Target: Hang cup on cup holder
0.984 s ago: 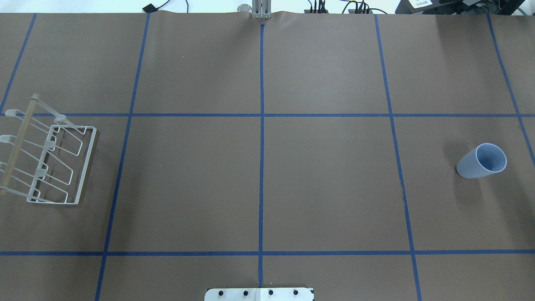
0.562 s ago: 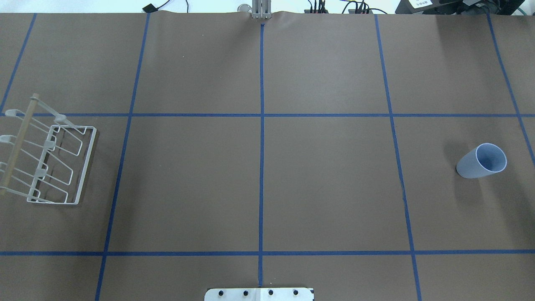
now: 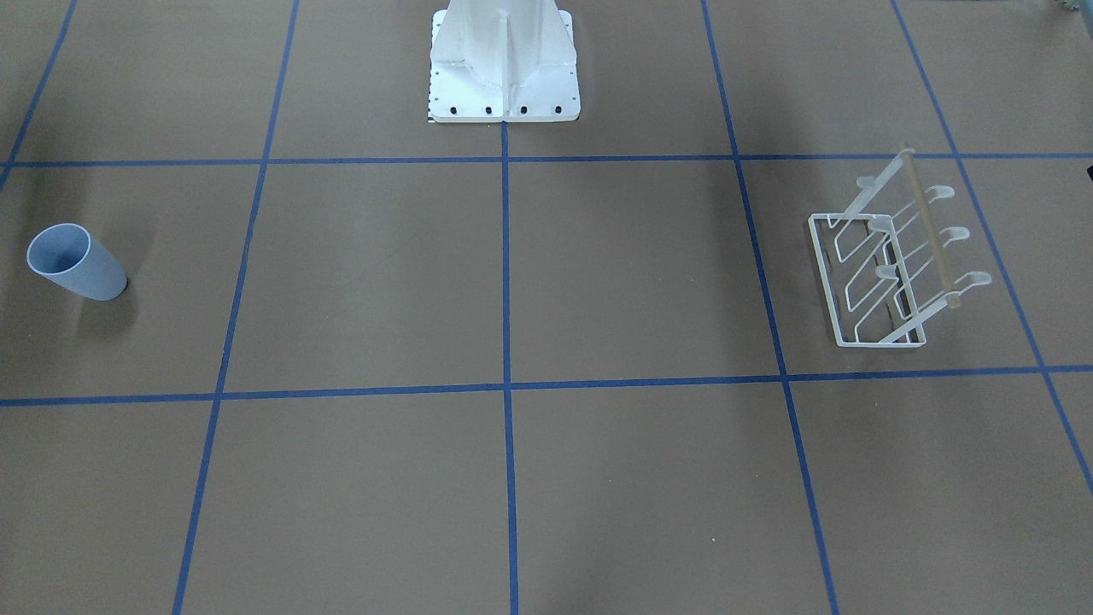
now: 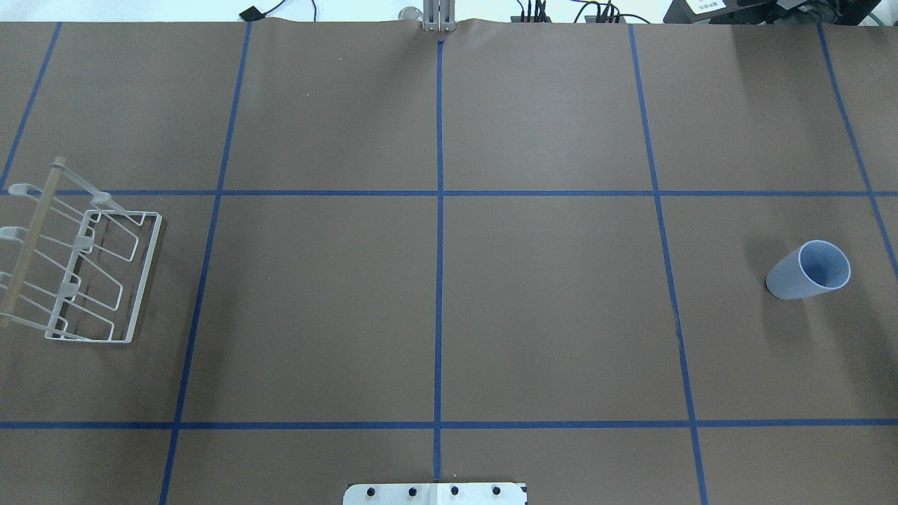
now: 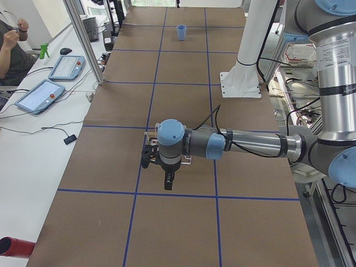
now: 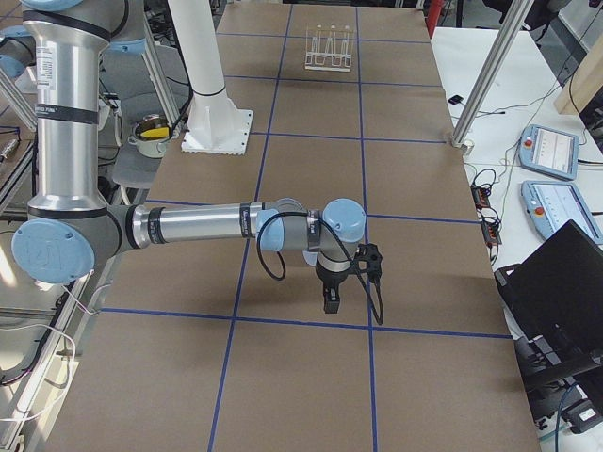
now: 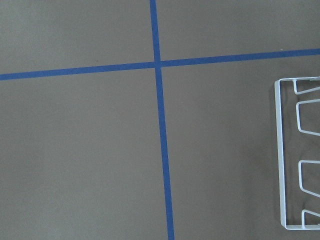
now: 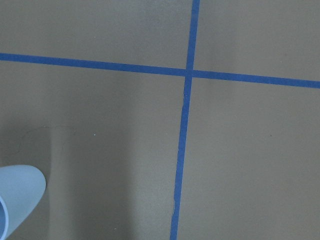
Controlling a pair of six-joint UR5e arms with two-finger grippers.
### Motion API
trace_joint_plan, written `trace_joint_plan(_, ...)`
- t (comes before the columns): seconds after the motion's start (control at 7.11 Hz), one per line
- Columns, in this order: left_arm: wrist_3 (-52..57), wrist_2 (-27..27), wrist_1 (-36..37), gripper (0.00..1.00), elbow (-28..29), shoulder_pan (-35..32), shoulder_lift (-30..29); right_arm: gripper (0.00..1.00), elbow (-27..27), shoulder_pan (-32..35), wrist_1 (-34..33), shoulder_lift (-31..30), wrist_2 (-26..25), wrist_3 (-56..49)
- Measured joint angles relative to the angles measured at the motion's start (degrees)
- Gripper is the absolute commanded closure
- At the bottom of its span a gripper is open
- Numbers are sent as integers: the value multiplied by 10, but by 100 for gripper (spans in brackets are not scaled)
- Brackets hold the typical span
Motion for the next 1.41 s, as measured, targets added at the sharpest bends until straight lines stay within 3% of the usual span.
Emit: trace_joint_plan(1.41,1,-4,1,2,0,0,-15,0,9,-33,0,0,3,15)
